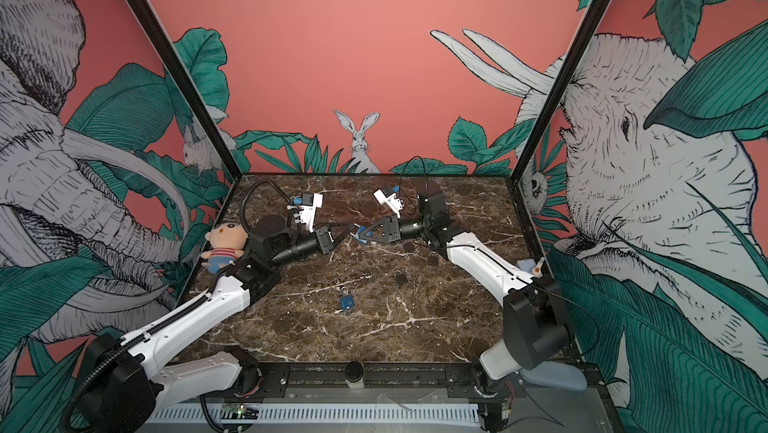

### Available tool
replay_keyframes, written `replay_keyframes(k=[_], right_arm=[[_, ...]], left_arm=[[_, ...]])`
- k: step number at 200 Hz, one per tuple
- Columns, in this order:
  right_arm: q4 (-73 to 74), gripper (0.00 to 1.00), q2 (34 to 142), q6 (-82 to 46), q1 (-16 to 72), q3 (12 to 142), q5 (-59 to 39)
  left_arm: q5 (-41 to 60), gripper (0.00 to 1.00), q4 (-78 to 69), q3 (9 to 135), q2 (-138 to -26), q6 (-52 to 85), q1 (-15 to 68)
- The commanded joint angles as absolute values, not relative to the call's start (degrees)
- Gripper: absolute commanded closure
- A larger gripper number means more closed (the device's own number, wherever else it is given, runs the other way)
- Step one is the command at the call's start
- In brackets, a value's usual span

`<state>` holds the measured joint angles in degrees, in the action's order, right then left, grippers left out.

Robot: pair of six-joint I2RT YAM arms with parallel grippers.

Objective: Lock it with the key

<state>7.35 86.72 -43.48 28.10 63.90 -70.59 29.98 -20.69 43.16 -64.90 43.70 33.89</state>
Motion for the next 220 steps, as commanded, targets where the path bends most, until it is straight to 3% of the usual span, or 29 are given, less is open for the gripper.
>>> replay_keyframes(k=[1, 24, 33, 50, 84, 132, 167, 220], right_arm=[[16.93, 1.00, 85.43, -41.22, 31.02, 65.83, -64.44], [17.34, 1.00, 85.43, -41.40, 31.01, 65.26, -64.37], [18.11, 1.00, 85.56, -41.92, 31.03, 65.16, -64.45], [18.43, 1.00, 85.79, -42.15, 31.00, 65.08, -64.54], [19.49, 1.00, 86.18, -42.71, 31.03, 64.91, -64.82], [20.28, 1.00, 86.44, -43.42, 31.03, 64.60, -65.13], [20.30, 1.00, 86.35, -43.63, 31.03, 64.58, -65.18], [20.76, 1.00, 86.83, -43.52, 30.96, 64.23, -64.21]], left_arm=[[42.91, 1.00, -19.55, 43.05, -65.94, 46.76, 35.29], [43.06, 1.00, -25.30, 42.06, -65.63, 51.77, 31.99], [43.23, 0.90, -26.11, 42.17, -65.38, 52.45, 31.48], [43.08, 0.83, -25.53, 43.16, -64.96, 52.33, 31.20], [43.37, 0.80, -24.40, 44.33, -64.33, 52.00, 30.77], [43.24, 0.84, -24.35, 44.49, -64.11, 51.68, 30.41], [43.85, 1.00, -24.60, 44.85, -64.54, 51.67, 30.34], [42.97, 1.00, -25.27, 44.47, -64.49, 51.27, 30.32]])
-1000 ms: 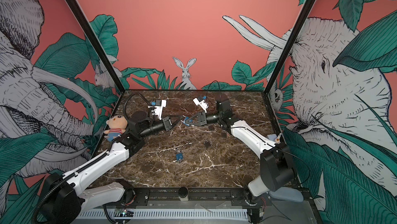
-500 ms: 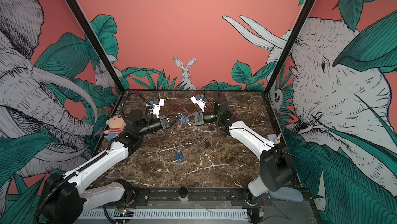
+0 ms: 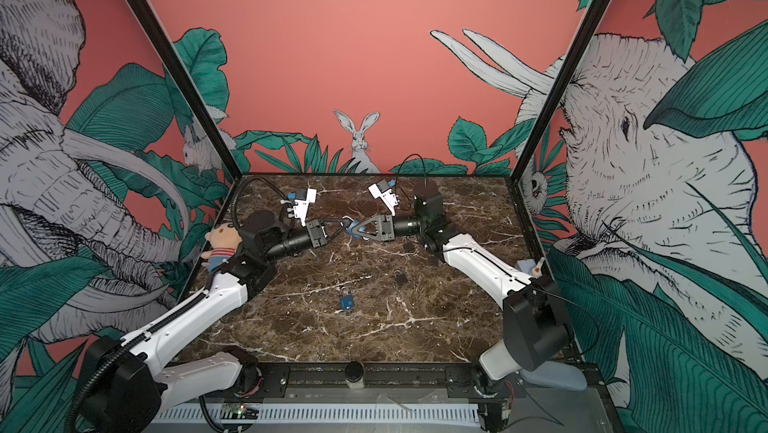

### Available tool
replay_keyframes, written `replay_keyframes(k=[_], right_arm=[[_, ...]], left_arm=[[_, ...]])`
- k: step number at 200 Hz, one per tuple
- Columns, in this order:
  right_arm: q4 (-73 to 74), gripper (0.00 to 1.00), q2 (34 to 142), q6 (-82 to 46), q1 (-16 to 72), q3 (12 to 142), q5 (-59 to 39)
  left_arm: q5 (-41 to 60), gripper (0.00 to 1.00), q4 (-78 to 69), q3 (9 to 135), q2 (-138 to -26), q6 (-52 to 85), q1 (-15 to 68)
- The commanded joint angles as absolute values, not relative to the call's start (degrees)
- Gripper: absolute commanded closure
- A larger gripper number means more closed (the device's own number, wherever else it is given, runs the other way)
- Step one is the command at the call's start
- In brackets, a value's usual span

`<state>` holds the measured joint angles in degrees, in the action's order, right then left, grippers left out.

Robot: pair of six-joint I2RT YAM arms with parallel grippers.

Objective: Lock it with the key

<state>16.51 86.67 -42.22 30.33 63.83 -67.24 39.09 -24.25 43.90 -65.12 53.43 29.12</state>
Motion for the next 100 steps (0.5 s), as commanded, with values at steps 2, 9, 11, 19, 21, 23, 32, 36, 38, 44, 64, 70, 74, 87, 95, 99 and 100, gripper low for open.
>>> replay_keyframes(k=[2, 9, 11, 19, 21, 23, 32, 36, 38, 44, 64, 70, 74, 87, 95, 99, 100], right_arm=[[20.75, 1.00, 86.83, -43.51, 30.94, 64.24, -64.11], [20.66, 1.00, 86.86, -43.56, 30.86, 64.17, -63.88], [20.74, 1.00, 86.86, -43.54, 30.89, 64.14, -63.83], [20.79, 1.00, 86.76, -43.51, 30.78, 64.06, -63.42], [20.80, 0.99, 86.79, -43.46, 30.77, 64.02, -63.25], [20.83, 0.98, 86.78, -43.42, 30.69, 63.99, -63.08], [20.92, 0.92, 86.65, -43.44, 30.46, 63.75, -62.51], [20.92, 0.88, 86.57, -43.38, 30.34, 63.54, -62.18], [20.92, 0.87, 86.44, -43.34, 30.26, 63.54, -62.02], [20.95, 0.84, 86.26, -43.32, 30.10, 63.23, -61.54], [21.93, 0.73, 85.74, -43.74, 29.35, 62.28, -60.04], [22.73, 0.72, 85.57, -44.17, 29.13, 61.91, -59.74], [23.32, 0.72, 85.45, -44.54, 28.86, 61.61, -59.75], [24.79, 0.68, 84.96, -45.53, 28.32, 60.85, -59.52], [25.67, 0.65, 84.50, -45.99, 27.87, 60.12, -59.22], [25.94, 0.63, 84.30, -46.13, 27.74, 59.83, -59.07], [26.02, 0.63, 84.25, -46.14, 27.62, 59.75, -59.02]], left_arm=[[42.91, 1.00, -25.24, 44.45, -64.49, 51.22, 30.32], [42.48, 1.00, -24.97, 44.44, -64.41, 51.09, 30.24], [42.35, 1.00, -24.85, 44.46, -64.35, 51.01, 30.17], [41.86, 1.00, -24.82, 44.41, -64.40, 50.89, 30.00], [41.80, 1.00, -24.86, 44.41, -64.35, 50.89, 29.95], [41.67, 1.00, -24.87, 44.46, -64.41, 50.84, 29.90], [41.09, 1.00, -24.79, 44.55, -64.40, 50.94, 29.65], [40.86, 1.00, -24.79, 44.64, -64.37, 50.97, 29.49], [40.76, 1.00, -24.70, 44.67, -64.37, 51.04, 29.46], [40.49, 1.00, -24.50, 44.88, -64.35, 51.04, 29.21], [39.77, 1.00, -23.57, 45.41, -64.16, 51.07, 28.37], [39.53, 1.00, -23.47, 45.44, -63.97, 51.08, 28.15], [39.28, 1.00, -23.39, 45.48, -63.83, 51.14, 28.04], [38.68, 1.00, -23.16, 45.68, -63.30, 51.07, 27.48], [38.37, 1.00, -22.88, 45.79, -63.09, 51.07, 27.19], [38.33, 1.00, -22.66, 46.02, -62.98, 50.99, 27.08], [38.37, 1.00, -22.62, 46.04, -62.96, 50.98, 27.03]])
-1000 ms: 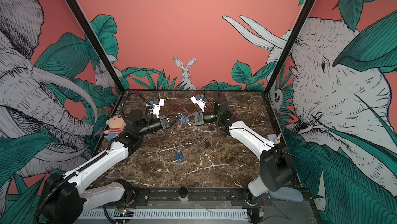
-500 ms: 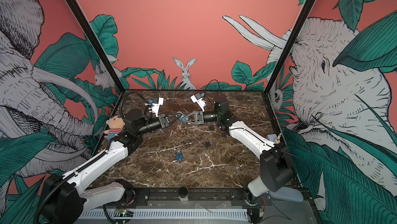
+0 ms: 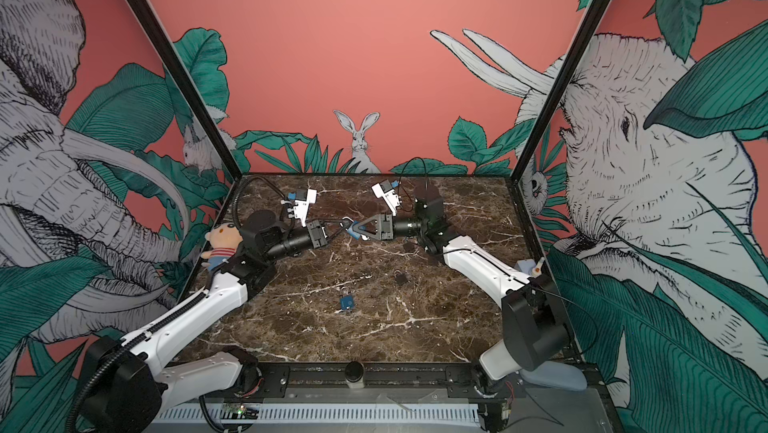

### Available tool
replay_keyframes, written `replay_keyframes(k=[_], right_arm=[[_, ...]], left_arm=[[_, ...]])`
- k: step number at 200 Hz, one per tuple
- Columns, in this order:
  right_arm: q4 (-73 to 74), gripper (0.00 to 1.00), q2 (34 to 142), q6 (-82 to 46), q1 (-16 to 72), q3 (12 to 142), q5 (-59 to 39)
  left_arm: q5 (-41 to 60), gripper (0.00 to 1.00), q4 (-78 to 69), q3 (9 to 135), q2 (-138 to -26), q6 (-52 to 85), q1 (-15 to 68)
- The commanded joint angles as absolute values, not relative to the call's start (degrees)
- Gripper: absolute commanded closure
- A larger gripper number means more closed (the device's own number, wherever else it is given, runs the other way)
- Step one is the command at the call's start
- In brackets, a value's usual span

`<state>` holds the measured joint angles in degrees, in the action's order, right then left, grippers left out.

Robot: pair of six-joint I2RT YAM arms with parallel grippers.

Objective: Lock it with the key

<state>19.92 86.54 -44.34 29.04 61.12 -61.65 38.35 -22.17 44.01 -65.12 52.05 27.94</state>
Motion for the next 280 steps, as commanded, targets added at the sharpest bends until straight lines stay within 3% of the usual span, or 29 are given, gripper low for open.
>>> replay_keyframes(k=[1, 57, 204, 245, 280], right_arm=[[26.06, 0.63, 84.18, -46.18, 27.52, 59.67, -59.00], [29.64, 0.57, 81.34, -47.93, 24.98, 55.96, -58.01], [39.50, 0.57, 84.14, -54.85, 27.66, 55.83, -63.15], [41.62, 0.68, 85.49, -56.23, 28.48, 56.38, -63.88], [43.07, 0.70, 86.42, -57.30, 28.69, 56.85, -63.98]], left_arm=[[38.34, 1.00, -22.61, 46.09, -62.94, 50.98, 27.01], [36.30, 1.00, -19.33, 47.15, -60.68, 49.23, 26.12], [34.94, 1.00, -23.01, 50.00, -63.57, 52.06, 25.40], [34.89, 1.00, -22.76, 50.72, -63.85, 51.79, 25.40], [34.83, 1.00, -23.53, 50.93, -63.94, 52.29, 25.40]])
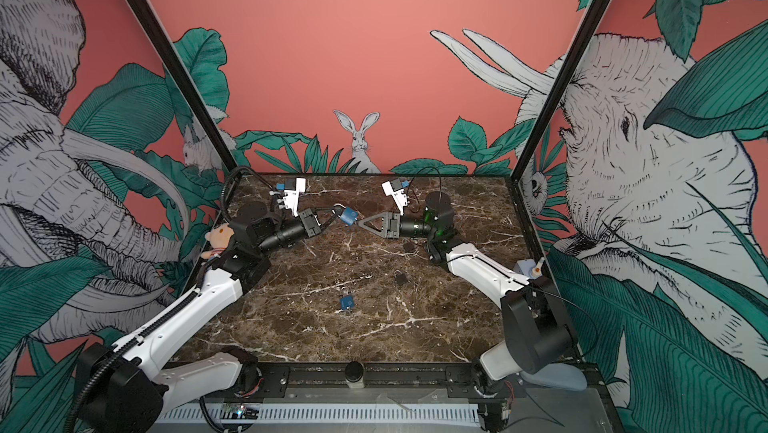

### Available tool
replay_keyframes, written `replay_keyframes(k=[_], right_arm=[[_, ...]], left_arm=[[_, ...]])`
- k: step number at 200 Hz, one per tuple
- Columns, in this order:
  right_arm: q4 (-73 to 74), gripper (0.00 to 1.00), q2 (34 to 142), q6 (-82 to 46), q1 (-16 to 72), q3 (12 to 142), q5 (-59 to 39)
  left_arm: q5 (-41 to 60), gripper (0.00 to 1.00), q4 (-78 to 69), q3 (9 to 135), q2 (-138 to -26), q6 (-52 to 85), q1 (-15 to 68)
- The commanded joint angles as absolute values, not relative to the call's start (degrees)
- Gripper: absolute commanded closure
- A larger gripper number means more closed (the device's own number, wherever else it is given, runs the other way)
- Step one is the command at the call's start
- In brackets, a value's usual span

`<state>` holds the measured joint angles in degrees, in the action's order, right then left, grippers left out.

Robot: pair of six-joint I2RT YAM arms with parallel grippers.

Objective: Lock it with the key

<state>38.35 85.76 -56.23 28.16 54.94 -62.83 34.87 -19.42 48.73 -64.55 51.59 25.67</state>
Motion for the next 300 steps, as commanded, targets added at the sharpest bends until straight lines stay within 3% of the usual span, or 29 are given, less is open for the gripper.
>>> replay_keyframes(k=[1, 64, 95, 240, 269, 300], right_arm=[[43.11, 0.70, 86.41, -57.30, 28.72, 56.82, -63.98], [43.27, 0.82, 87.10, -57.70, 28.86, 58.00, -63.92], [43.06, 1.00, 87.67, -57.75, 28.92, 58.27, -63.64], [42.24, 1.00, 81.78, -57.55, 23.42, 48.77, -61.36], [29.95, 1.00, 76.93, -50.63, 20.03, 46.94, -57.67], [6.29, 1.00, 70.92, -37.09, 18.69, 48.45, -47.83]], left_arm=[[34.86, 1.00, -23.54, 50.91, -63.96, 52.29, 25.40], [35.15, 1.00, -23.89, 50.80, -64.28, 52.55, 25.40], [34.93, 1.00, -24.91, 50.37, -64.63, 53.25, 25.38], [38.35, 1.00, -20.50, 51.95, -62.14, 52.76, 17.32], [40.68, 1.00, -7.80, 53.25, -64.81, 45.18, 17.35], [44.75, 1.00, -1.94, 53.87, -72.70, 41.23, 18.21]])
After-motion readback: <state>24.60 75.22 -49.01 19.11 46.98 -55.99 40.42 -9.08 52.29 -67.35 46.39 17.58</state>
